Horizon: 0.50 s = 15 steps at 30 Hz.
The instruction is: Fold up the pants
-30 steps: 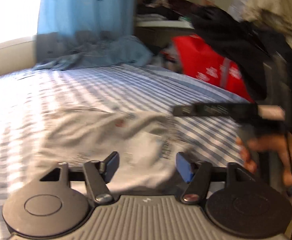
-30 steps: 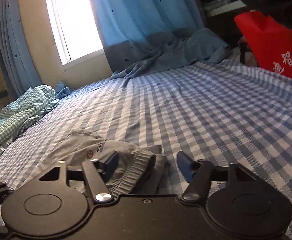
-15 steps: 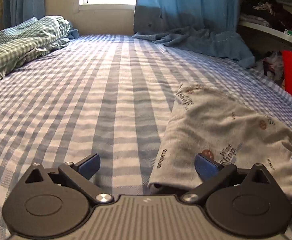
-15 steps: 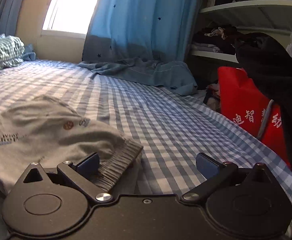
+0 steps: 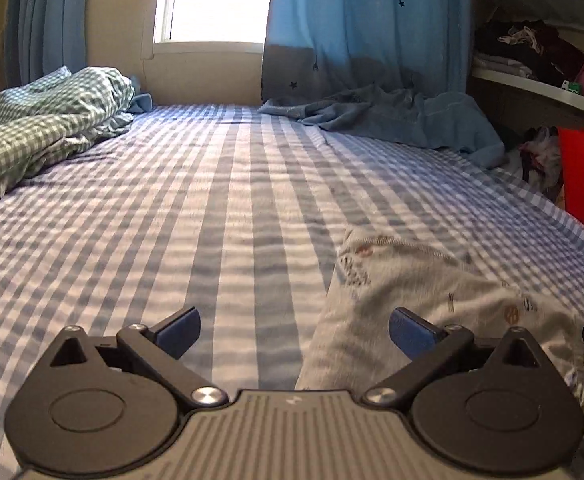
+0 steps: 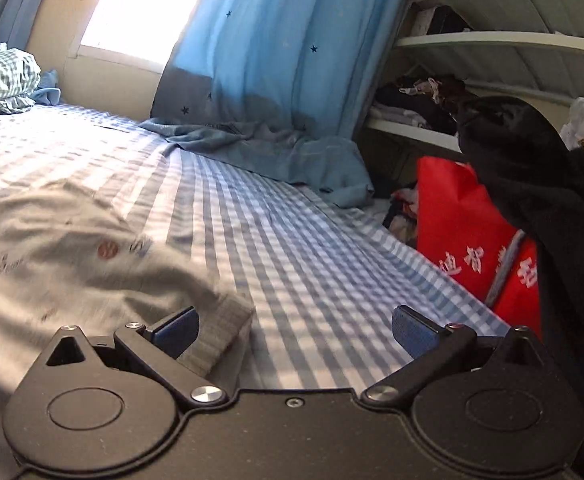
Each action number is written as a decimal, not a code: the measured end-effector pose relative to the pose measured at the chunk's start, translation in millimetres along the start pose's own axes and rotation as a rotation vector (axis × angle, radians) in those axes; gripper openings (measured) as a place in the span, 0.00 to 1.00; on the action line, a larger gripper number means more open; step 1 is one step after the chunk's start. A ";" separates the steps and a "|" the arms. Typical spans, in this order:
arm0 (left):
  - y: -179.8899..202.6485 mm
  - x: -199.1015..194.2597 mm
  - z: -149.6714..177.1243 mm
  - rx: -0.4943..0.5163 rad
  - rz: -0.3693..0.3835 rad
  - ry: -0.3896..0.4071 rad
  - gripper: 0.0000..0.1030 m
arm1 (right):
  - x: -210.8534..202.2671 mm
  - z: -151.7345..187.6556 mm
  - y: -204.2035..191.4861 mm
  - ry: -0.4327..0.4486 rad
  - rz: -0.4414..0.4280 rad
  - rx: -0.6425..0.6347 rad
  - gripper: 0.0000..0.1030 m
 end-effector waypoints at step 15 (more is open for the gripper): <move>39.2 123.5 -14.8 0.072 0.012 -0.086 1.00 | 70.8 8.4 -36.2 -0.040 0.032 -0.169 0.99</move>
Point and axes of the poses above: each gripper's, at about its wrist camera, not at the fingertips, and x roughly the way its jaws point, y to its right, z to its underside, the point moved 1 cm from there along x, roughly the way its jaws point, and after that the axes turned 10 degrees about x, right-handed, at the moved point
